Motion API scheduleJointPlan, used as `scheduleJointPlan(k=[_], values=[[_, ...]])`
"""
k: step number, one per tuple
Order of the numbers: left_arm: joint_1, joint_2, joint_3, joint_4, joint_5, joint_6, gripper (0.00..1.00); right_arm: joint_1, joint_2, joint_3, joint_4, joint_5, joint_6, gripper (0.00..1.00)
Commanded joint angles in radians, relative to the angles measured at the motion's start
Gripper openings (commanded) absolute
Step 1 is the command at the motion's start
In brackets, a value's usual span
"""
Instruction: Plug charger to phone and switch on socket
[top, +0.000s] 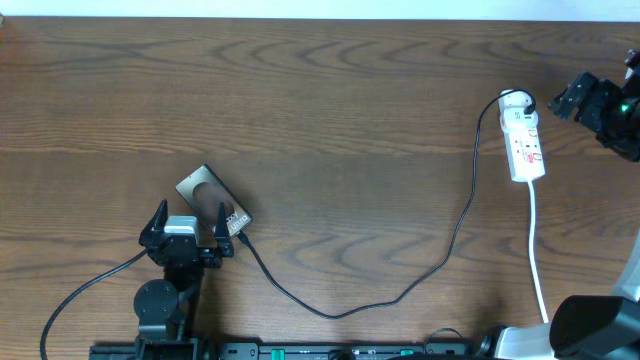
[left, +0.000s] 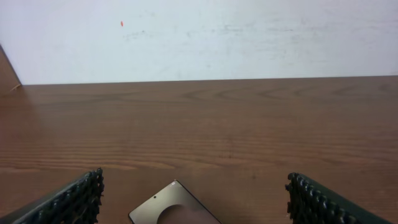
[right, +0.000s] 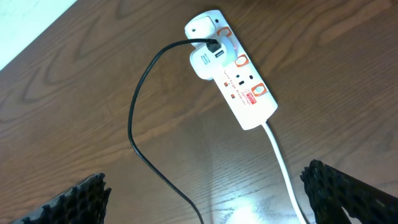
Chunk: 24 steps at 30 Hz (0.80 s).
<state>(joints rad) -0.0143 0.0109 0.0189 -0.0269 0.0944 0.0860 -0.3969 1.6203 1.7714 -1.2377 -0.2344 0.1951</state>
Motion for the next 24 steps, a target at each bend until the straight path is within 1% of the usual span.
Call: scheduleJointPlan(k=[1,12,16,24], values=[[-0.003,-0.006,-0.014,-0.039,0.002,0.003,0.92,-0.001,-0.01,0.002,0.0,0.0,0.01,0.99],[-0.003,-0.006,-0.014,-0.039,0.002,0.003,0.92,-0.001,-0.01,0.002,-0.001,0.001,0.01,0.99],[-0.003,-0.006,-0.014,-0.039,0.002,0.003,0.92,-0.002,-0.008,0.002,-0.001,0.054,-0.002,0.99],[-0.003,-0.006,-0.014,-0.039,0.002,0.003,0.92,0.003,-0.013,0.001,0.008,0.064,0.0,0.99]])
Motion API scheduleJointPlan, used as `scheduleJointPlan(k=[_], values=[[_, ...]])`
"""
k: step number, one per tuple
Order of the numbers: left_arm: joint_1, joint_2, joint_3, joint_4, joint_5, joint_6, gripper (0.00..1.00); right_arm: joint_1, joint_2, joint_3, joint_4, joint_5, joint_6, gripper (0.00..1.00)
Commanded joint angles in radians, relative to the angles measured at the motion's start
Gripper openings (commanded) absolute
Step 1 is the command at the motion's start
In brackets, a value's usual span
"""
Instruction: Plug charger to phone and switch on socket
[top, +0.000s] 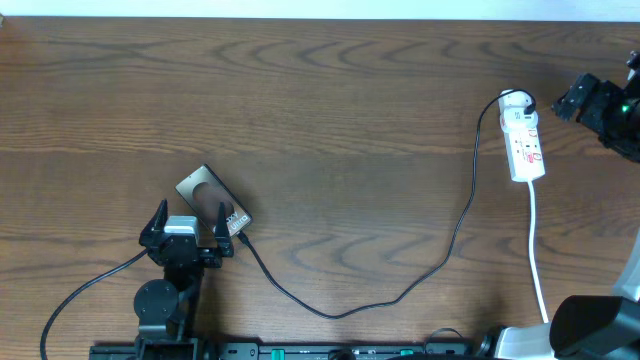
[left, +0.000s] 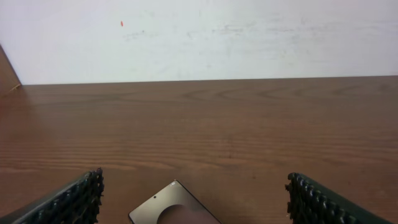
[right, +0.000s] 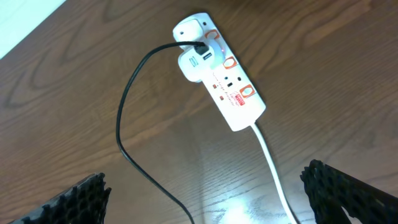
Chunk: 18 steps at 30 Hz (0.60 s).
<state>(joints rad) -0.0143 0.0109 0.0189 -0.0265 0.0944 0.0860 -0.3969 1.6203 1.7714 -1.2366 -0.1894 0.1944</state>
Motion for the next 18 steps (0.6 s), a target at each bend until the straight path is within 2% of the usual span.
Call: scheduleJointPlan(k=[1,7,18], values=[[-0.003,-0.006,-0.014,-0.04,0.002,0.003,0.92,0.009,-0.017,0.0,0.019,0.02,0.0,0.99],[-0.003,-0.006,-0.014,-0.04,0.002,0.003,0.92,0.074,-0.123,-0.145,0.276,0.052,-0.001,0.99],[-0.003,-0.006,-0.014,-0.04,0.002,0.003,0.92,0.19,-0.521,-0.774,0.911,0.06,-0.05,0.99]])
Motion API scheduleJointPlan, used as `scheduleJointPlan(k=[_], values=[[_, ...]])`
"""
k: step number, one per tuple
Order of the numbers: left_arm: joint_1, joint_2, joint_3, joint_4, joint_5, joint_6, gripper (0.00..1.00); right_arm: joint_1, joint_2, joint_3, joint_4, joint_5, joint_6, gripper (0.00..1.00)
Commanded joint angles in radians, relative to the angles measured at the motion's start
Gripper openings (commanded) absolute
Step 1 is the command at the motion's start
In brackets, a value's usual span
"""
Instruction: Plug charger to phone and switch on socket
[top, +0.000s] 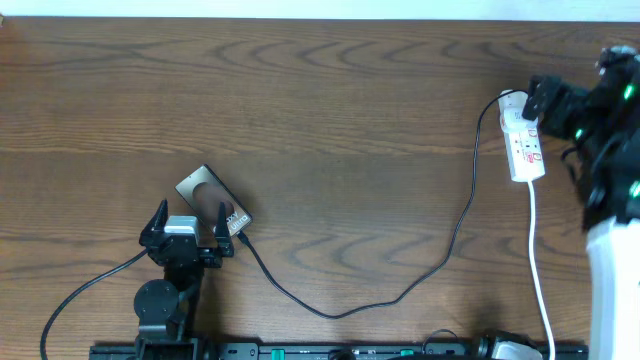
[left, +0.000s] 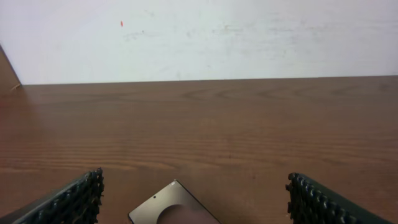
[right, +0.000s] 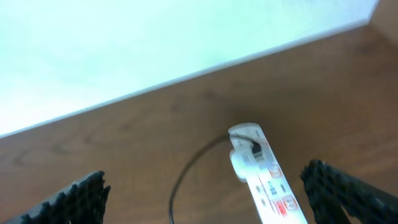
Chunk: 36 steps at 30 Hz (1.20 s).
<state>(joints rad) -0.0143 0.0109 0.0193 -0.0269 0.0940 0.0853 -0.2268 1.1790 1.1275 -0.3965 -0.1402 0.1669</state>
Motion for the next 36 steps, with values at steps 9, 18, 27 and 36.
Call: scheduleJointPlan(k=[9,18,27,36], values=[[-0.003,-0.006,-0.015,-0.039,0.002,0.004,0.92,0.076,-0.361,-0.619,0.439,0.038,-0.027,0.99],[-0.003,-0.006,-0.015,-0.039,0.002,0.004,0.92,0.16,-0.623,-1.057,0.925,0.052,-0.1,0.99],[-0.003,-0.006,-0.015,-0.039,0.002,0.004,0.92,0.248,-0.851,-1.122,0.783,0.06,-0.3,0.99],[-0.003,-0.006,-0.015,-0.039,0.002,0.004,0.92,0.284,-1.07,-1.122,0.461,0.06,-0.314,0.99]])
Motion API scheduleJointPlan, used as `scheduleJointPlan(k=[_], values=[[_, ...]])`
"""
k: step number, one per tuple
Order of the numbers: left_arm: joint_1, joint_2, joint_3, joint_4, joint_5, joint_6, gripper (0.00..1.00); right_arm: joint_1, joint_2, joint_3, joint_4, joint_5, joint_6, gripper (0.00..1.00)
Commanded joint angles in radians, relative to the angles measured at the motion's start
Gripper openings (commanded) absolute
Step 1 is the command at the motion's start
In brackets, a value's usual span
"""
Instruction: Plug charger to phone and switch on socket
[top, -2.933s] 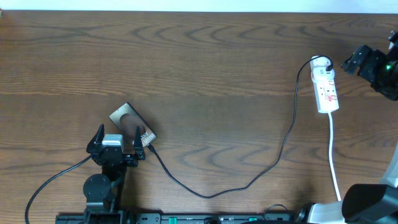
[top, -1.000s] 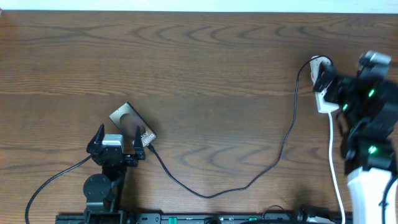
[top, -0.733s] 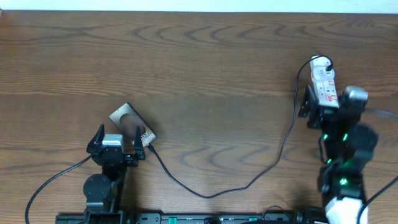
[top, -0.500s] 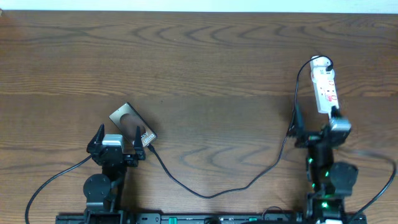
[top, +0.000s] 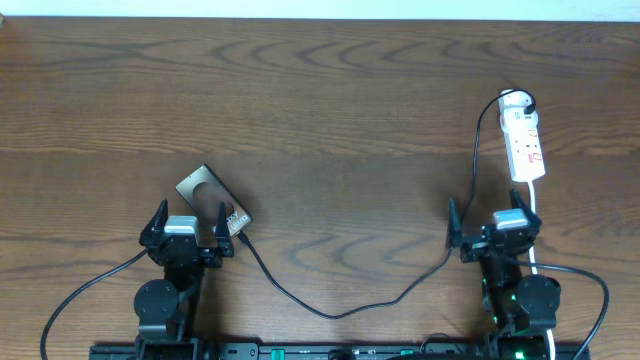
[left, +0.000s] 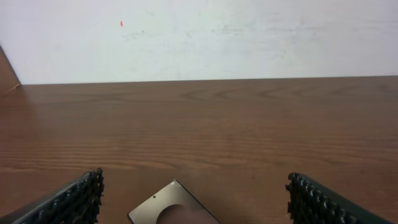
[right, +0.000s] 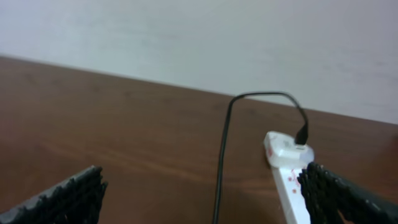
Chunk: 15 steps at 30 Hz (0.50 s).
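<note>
A grey phone (top: 203, 190) lies slanted on the table at the near left. My left gripper (top: 189, 224) stands open at its near end, and the phone's corner (left: 173, 204) shows between the fingers. A black charger cable (top: 400, 293) meets the phone's near right edge and runs across to a white power strip (top: 525, 145) at the far right, where its white adapter (top: 516, 102) sits in the far socket. My right gripper (top: 493, 224) is open, low near the front edge, well short of the strip (right: 287, 171). Switch state cannot be told.
The strip's white cord (top: 536, 235) runs toward the front edge just right of my right gripper. The black cable (right: 221, 162) passes between the right fingers' line of sight. Both arm bases sit at the front edge. A pale wall stands behind the table.
My right gripper was up at the far right beside the power strip; now it rests low near the front edge, open. The left gripper, phone, cable and strip have not moved.
My right gripper hung open at the far right edge, looking down on the strip, and stayed close to it over the following two moments. Now it is back at the front edge. The left gripper stayed open at the phone's near end throughout.
</note>
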<state>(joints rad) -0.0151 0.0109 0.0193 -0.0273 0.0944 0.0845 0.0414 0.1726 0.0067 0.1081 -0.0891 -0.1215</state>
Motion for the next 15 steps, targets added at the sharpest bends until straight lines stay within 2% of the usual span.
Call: scheduleJointPlan(k=[1,4,15], values=[[-0.002,-0.006,-0.015,-0.039,0.002,0.005,0.92,0.019,-0.095,-0.002,-0.08,0.008,-0.026,0.99],[-0.002,-0.006,-0.015,-0.039,0.002,0.005,0.92,0.02,-0.174,-0.002,-0.164,0.008,-0.026,0.99],[-0.002,-0.006,-0.015,-0.039,0.002,0.005,0.92,0.03,-0.168,-0.002,-0.18,0.009,-0.026,0.99]])
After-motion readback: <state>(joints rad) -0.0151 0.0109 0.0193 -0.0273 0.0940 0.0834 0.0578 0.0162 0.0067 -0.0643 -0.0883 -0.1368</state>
